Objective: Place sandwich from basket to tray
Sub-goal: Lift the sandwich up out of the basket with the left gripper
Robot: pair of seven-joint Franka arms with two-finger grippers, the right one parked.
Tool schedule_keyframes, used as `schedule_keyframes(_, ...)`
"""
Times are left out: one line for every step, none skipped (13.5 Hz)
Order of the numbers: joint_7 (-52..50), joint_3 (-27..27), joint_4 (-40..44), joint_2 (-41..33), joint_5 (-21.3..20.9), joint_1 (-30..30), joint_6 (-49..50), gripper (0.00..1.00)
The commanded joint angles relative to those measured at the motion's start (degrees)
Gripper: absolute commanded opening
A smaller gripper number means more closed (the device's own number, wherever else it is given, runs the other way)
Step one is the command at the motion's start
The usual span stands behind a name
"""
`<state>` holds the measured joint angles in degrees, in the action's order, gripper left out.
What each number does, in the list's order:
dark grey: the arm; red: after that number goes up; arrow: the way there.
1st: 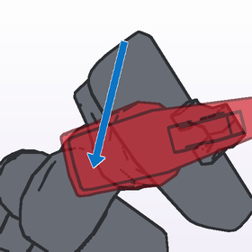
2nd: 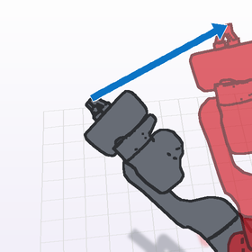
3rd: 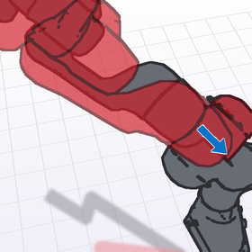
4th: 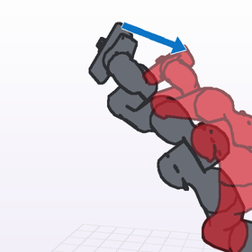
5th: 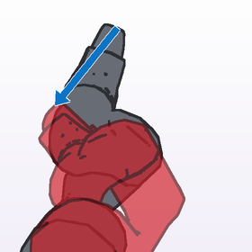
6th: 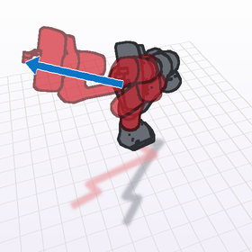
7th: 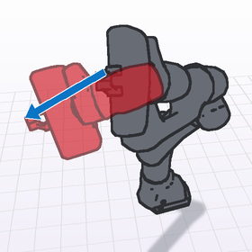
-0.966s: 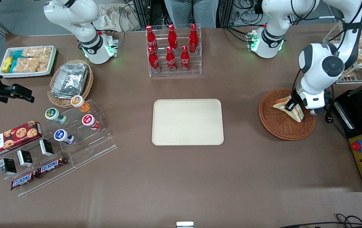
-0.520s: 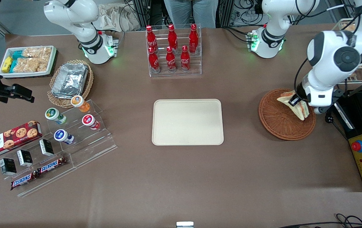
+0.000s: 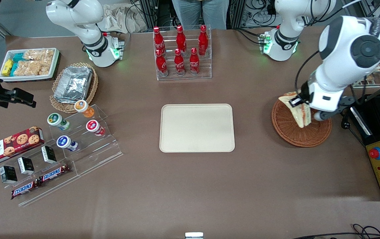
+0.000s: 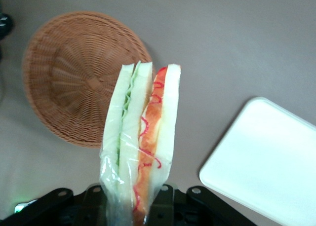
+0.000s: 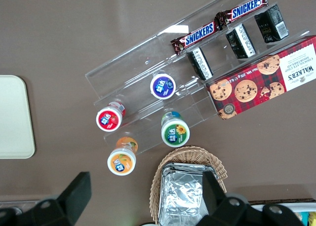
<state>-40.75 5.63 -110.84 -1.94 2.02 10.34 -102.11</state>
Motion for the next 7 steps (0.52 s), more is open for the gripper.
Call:
schedule_keyframes(5.31,-0.53,2.9,1.49,1.66,4.32,1.21,0.0)
schedule_keyframes(6.2,-0.53,3.69,2.02,2.54,5.9,1.21,0.0)
schedule_keyframes(6.29,-0.53,4.48,2.72,3.42,7.48,0.69,0.0)
schedule_keyframes(6.56,-0.53,5.97,4.03,4.12,9.07,0.33,0.0)
schedule_keyframes(7.34,-0.53,6.68,4.74,4.13,10.82,0.24,0.0)
schedule_keyframes(7.87,-0.53,6.78,5.27,4.21,12.15,-0.71,0.0)
schedule_keyframes(7.96,-0.53,6.78,5.8,4.3,13.29,-2.46,0.0)
